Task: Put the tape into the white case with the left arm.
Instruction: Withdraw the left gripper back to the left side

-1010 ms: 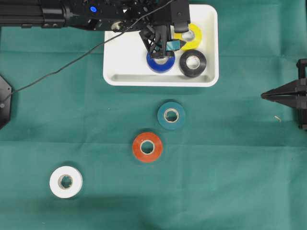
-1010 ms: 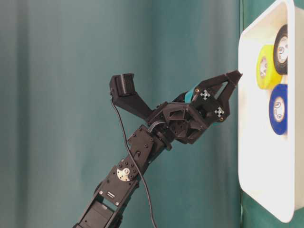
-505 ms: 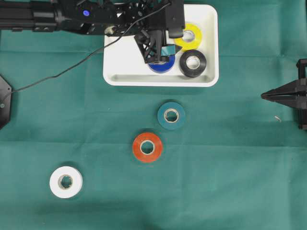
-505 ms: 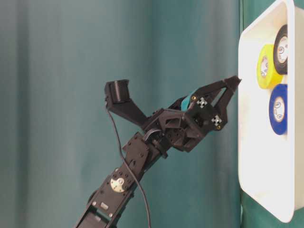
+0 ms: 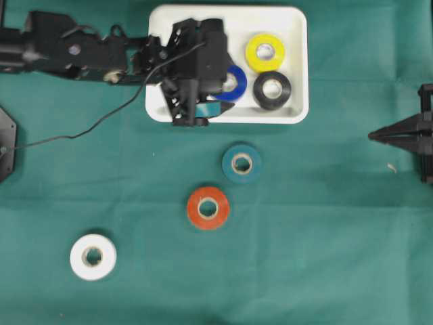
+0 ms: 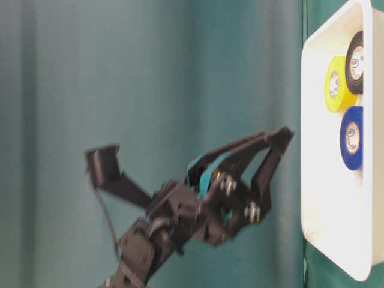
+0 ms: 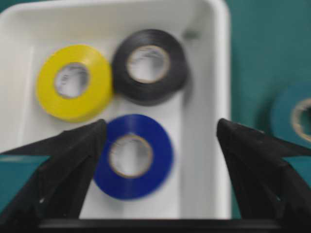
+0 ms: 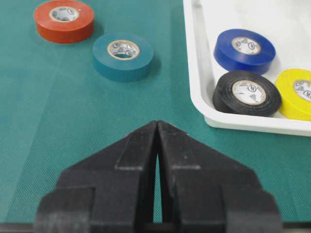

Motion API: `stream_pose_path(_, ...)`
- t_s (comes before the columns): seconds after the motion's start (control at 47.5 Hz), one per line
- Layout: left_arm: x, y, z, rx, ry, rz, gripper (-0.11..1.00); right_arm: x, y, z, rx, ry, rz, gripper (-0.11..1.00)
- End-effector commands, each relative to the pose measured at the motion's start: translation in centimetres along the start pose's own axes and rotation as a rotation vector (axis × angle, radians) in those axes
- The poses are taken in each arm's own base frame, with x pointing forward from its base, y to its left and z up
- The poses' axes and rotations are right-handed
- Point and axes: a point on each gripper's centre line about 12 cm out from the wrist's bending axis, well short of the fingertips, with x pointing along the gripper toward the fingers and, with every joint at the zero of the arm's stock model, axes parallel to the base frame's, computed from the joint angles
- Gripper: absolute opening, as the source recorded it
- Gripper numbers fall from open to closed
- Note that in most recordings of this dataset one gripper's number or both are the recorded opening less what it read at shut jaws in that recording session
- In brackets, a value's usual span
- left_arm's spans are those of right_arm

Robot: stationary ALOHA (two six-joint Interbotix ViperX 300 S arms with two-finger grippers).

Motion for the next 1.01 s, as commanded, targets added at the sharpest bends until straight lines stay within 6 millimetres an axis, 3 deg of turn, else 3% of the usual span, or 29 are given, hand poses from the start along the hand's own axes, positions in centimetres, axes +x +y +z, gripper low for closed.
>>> stream_pose_path(0.0, -2.3, -0.4, 1.1, -0.001, -0.064, 0.003, 0.97, 0.1, 0.0, 0.5, 0.002, -0.014, -0.001, -0.09)
stream_pose_path(0.505, -9.0, -3.6, -3.1, 0.002, -0.163, -0.03, 0.97, 0.1, 0.0, 0.5, 0.002, -0.014, -0.001, -0.09)
stream_pose_path(0.989, -13.2, -6.2, -6.9, -0.035, -0.192, -0.094, 0.97, 0.1, 0.0, 0.5, 0.002, -0.015, -0.001, -0.09)
